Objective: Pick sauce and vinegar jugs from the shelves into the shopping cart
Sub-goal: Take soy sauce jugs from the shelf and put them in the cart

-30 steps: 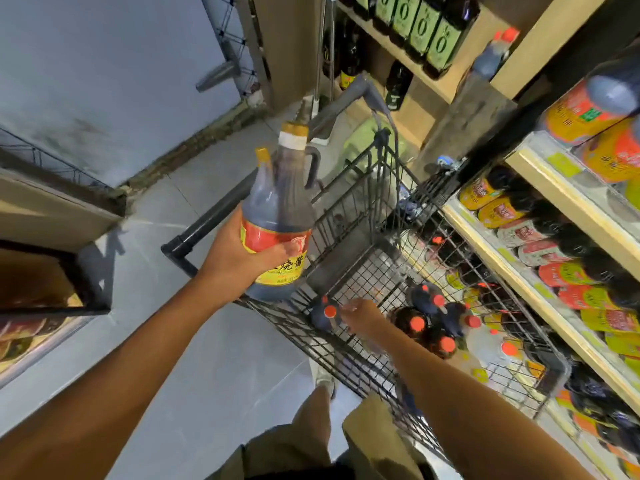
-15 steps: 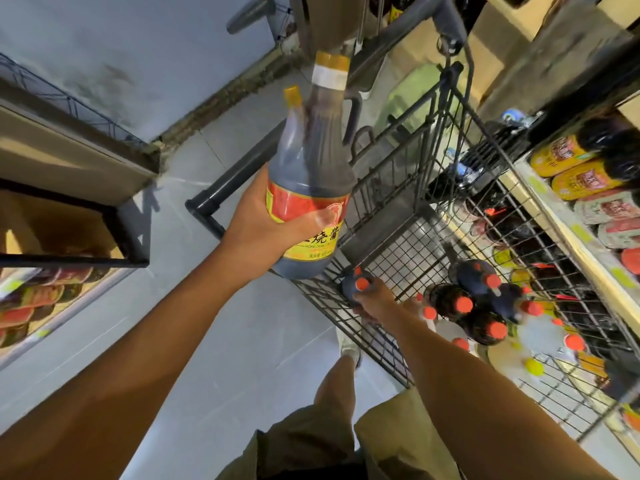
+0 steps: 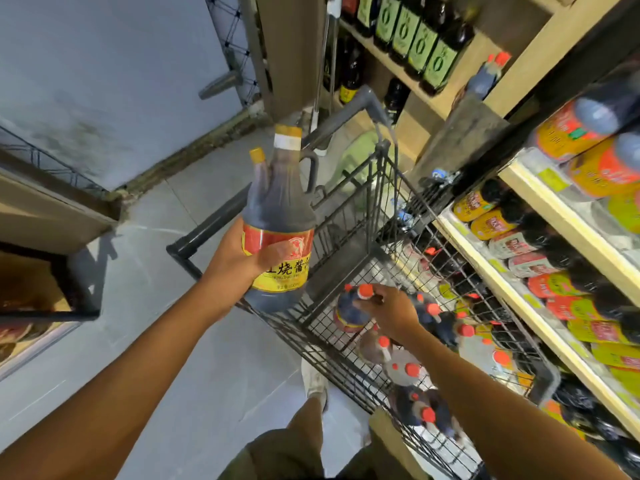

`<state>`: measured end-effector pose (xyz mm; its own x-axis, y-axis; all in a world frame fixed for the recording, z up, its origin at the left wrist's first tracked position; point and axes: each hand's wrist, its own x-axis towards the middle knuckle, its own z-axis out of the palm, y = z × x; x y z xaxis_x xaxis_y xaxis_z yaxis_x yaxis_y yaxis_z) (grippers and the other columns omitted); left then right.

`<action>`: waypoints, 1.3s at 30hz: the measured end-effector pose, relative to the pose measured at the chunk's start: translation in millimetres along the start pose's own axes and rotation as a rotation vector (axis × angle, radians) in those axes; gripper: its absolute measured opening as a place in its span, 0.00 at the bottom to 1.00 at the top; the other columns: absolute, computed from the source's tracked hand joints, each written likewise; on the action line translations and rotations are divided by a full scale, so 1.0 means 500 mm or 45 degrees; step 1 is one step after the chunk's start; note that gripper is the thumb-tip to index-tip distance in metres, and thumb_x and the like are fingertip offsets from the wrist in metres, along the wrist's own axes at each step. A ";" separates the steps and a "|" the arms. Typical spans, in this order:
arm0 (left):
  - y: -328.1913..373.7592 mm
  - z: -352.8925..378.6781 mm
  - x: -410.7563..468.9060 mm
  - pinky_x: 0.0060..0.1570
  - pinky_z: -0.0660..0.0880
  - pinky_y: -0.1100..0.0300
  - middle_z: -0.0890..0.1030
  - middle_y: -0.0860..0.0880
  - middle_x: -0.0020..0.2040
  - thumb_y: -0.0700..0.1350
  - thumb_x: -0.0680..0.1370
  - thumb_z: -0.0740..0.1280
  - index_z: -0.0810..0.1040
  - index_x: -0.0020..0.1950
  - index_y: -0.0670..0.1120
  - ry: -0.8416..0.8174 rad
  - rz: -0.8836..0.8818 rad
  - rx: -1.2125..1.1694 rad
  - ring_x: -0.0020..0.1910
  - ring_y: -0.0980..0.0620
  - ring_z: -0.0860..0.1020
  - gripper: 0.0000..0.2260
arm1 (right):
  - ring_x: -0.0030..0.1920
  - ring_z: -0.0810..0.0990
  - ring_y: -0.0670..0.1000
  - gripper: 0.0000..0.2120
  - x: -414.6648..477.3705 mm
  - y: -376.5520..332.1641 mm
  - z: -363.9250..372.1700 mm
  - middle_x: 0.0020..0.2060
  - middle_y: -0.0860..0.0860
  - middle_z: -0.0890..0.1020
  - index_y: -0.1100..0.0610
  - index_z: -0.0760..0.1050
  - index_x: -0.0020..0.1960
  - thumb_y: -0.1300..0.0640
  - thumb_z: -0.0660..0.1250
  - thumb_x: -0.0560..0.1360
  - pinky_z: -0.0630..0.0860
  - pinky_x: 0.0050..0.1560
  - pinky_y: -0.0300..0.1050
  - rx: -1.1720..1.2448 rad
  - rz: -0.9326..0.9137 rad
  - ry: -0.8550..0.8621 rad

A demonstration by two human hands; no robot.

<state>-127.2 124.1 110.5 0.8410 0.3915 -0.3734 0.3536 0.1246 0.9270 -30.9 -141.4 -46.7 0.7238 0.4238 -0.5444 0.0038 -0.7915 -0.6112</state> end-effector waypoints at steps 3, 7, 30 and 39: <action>0.029 0.026 0.000 0.54 0.81 0.50 0.85 0.48 0.59 0.70 0.52 0.80 0.73 0.69 0.50 -0.071 0.022 -0.097 0.56 0.47 0.84 0.50 | 0.42 0.78 0.50 0.07 -0.030 -0.040 -0.112 0.44 0.53 0.78 0.53 0.80 0.41 0.57 0.78 0.72 0.73 0.44 0.45 0.199 -0.126 0.118; 0.075 0.072 0.004 0.48 0.81 0.50 0.86 0.44 0.54 0.67 0.55 0.82 0.76 0.66 0.48 -0.219 0.051 -0.200 0.52 0.43 0.85 0.44 | 0.36 0.76 0.43 0.06 -0.074 -0.103 -0.257 0.38 0.50 0.78 0.62 0.80 0.46 0.59 0.75 0.76 0.72 0.40 0.39 0.448 -0.263 0.207; 0.230 0.568 -0.118 0.64 0.75 0.41 0.84 0.42 0.61 0.73 0.56 0.77 0.74 0.71 0.48 -0.946 -0.088 -0.202 0.60 0.41 0.82 0.50 | 0.42 0.86 0.52 0.12 -0.540 -0.062 -0.669 0.38 0.52 0.87 0.50 0.82 0.37 0.48 0.72 0.77 0.81 0.47 0.50 1.301 -0.269 1.159; 0.184 0.832 -0.390 0.45 0.84 0.52 0.86 0.41 0.55 0.62 0.72 0.65 0.78 0.64 0.46 -1.207 -0.131 -0.235 0.50 0.45 0.86 0.27 | 0.47 0.85 0.58 0.15 -0.832 0.191 -0.654 0.46 0.60 0.86 0.61 0.80 0.50 0.48 0.73 0.77 0.81 0.55 0.58 1.552 -0.204 1.359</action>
<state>-88.2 -320.2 254.7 0.8191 -0.5163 -0.2501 0.4419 0.2897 0.8490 -106.3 -537.3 309.4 0.8945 -0.4285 -0.1280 -0.0208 0.2461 -0.9690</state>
